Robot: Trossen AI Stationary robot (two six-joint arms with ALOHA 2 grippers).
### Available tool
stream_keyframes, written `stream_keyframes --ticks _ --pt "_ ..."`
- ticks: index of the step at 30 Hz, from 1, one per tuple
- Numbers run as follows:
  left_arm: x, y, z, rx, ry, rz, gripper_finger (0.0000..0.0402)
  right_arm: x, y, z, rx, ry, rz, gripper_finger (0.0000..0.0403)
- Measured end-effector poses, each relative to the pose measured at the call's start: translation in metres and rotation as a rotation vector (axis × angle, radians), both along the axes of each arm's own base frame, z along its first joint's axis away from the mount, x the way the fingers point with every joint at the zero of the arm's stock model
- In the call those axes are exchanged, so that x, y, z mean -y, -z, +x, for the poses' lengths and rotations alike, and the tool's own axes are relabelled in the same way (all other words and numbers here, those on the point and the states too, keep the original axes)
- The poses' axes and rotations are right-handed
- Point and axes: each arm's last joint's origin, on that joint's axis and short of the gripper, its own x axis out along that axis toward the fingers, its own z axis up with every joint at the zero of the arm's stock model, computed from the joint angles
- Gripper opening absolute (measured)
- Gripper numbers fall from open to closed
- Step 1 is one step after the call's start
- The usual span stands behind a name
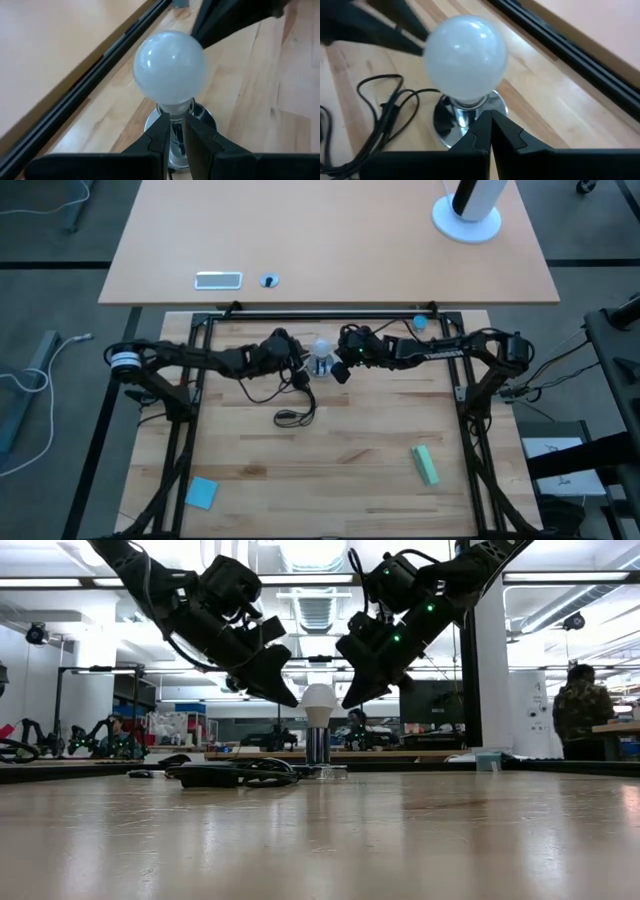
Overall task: Screw lightbulb
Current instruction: Insert the lightbulb into the lamp
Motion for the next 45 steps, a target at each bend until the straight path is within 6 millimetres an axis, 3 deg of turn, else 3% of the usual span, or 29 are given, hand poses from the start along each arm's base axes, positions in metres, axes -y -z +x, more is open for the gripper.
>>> stream_keyframes --ticks 12,18,31,45 --pt "0.004 -0.003 -0.001 0.004 0.036 -0.005 0.0041 0.006 0.000 -0.002 -0.006 -0.002 -0.014 0.0000" --pt "0.005 -0.004 0.001 0.025 0.076 -0.015 0.0041 0.007 -0.007 0.003 0.076 -0.060 -0.022 0.0000" --pt "0.002 -0.005 0.000 0.020 -0.004 0.030 0.0041 0.003 -0.009 0.006 0.127 -0.124 0.046 0.0000" --pt "0.006 -0.002 -0.004 -0.033 -0.009 0.004 0.0041 -0.001 -0.001 0.001 0.030 -0.054 0.048 0.0000"
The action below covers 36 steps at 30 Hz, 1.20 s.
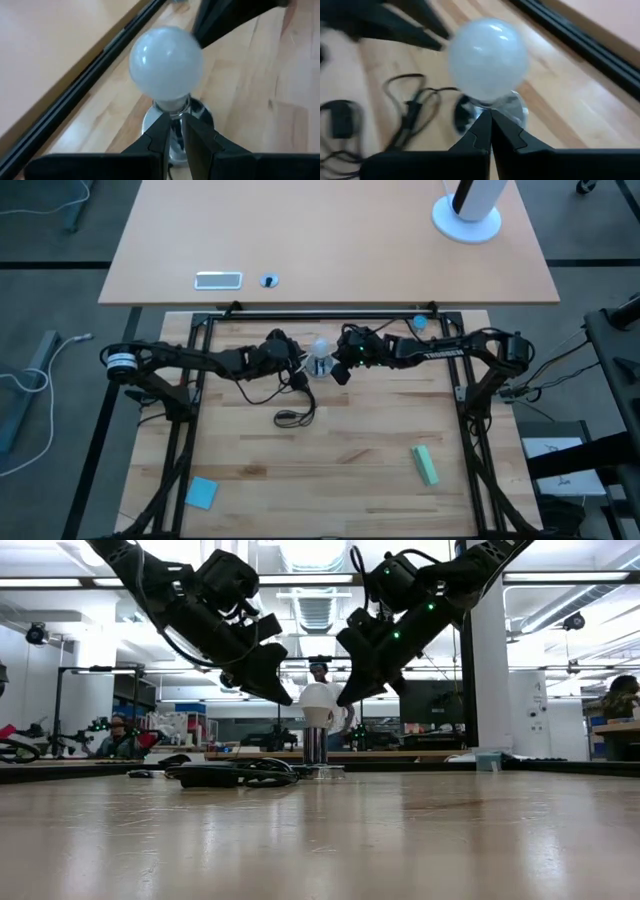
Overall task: Screw lightbulb
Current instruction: Insert the lightbulb into the lamp
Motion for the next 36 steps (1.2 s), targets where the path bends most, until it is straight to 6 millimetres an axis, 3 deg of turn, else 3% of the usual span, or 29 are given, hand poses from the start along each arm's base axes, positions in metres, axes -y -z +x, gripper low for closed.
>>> stream_keyframes --ticks 12,28,36 --pt "-0.0016 -0.0051 0.0025 0.039 0.019 0.043 0.0041 0.0082 -0.0083 0.0037 0.108 -0.020 -0.002 0.0000" --pt "-0.0053 -0.0060 0.0010 0.049 -0.068 0.059 0.0041 0.0021 -0.0079 0.0054 0.113 -0.032 0.018 0.0000" --pt "0.0021 -0.0104 -0.0031 0.042 -0.061 0.032 0.0041 0.0031 -0.0057 0.0035 0.081 0.006 0.005 0.0000"
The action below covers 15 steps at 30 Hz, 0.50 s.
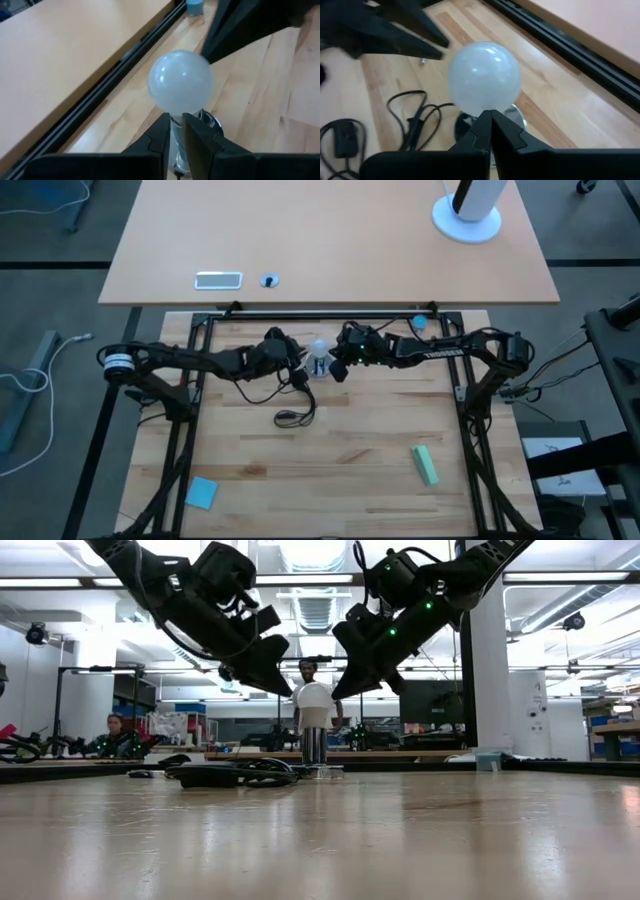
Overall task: Screw lightbulb
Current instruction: Insert the lightbulb into the lamp
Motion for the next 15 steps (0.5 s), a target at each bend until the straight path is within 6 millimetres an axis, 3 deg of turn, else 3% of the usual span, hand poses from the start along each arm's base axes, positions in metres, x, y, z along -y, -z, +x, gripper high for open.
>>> stream_keyframes --ticks 15 --pt "-0.0011 0.0051 0.0070 0.013 0.045 0.015 0.0041 0.0004 -0.0048 0.0031 0.064 -0.030 0.007 0.0000"
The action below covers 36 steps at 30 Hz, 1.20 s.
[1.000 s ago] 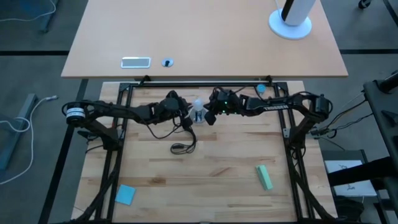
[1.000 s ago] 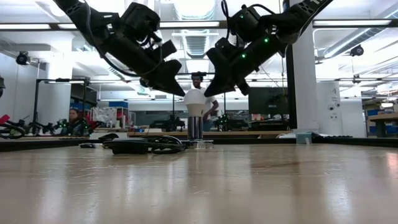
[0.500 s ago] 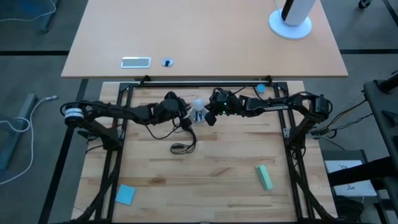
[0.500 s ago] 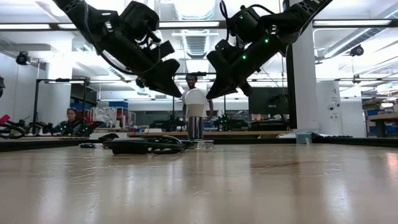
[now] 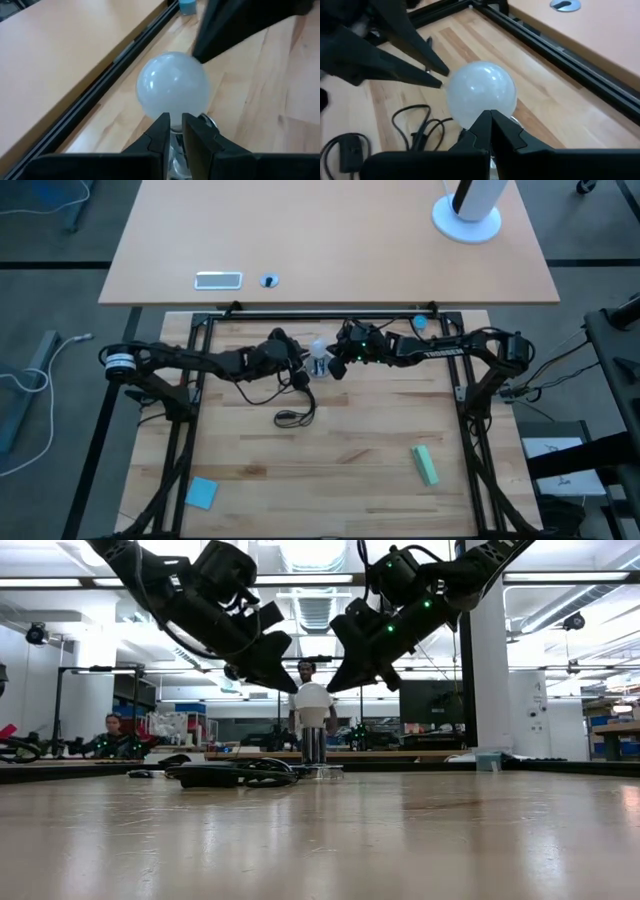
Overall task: Screw lightbulb
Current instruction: Insert the lightbulb into the lamp
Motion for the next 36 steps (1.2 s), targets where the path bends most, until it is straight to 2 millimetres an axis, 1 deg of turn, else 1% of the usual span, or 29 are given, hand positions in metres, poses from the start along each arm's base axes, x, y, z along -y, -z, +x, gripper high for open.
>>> stream_keyframes --ticks 4,10,15,18,24,30,36 --pt "-0.003 0.005 0.001 -0.014 -0.015 0.002 0.0041 -0.004 0.000 0.001 0.000 -0.008 0.013 0.0000" --pt "-0.003 0.004 0.000 -0.010 -0.022 -0.005 0.0041 -0.009 0.002 0.001 -0.022 -0.027 0.013 0.0000" --pt "0.001 0.000 -0.005 -0.032 -0.025 -0.032 0.0041 -0.009 0.005 -0.005 -0.098 0.018 0.008 0.0000" --pt "0.002 -0.001 -0.005 -0.024 -0.013 -0.039 0.0041 -0.008 0.005 -0.006 -0.111 0.051 -0.019 0.0000" --pt "0.001 0.000 0.000 0.001 0.018 -0.021 0.0041 0.003 0.001 -0.006 -0.073 0.064 -0.039 0.0000" --pt "-0.002 0.000 0.000 0.006 0.005 -0.012 0.0041 0.002 -0.001 -0.004 -0.039 0.017 -0.023 0.0000" --pt "-0.006 0.000 -0.001 0.011 -0.010 -0.011 0.0041 0.002 0.000 -0.004 -0.038 0.007 -0.011 0.0000"
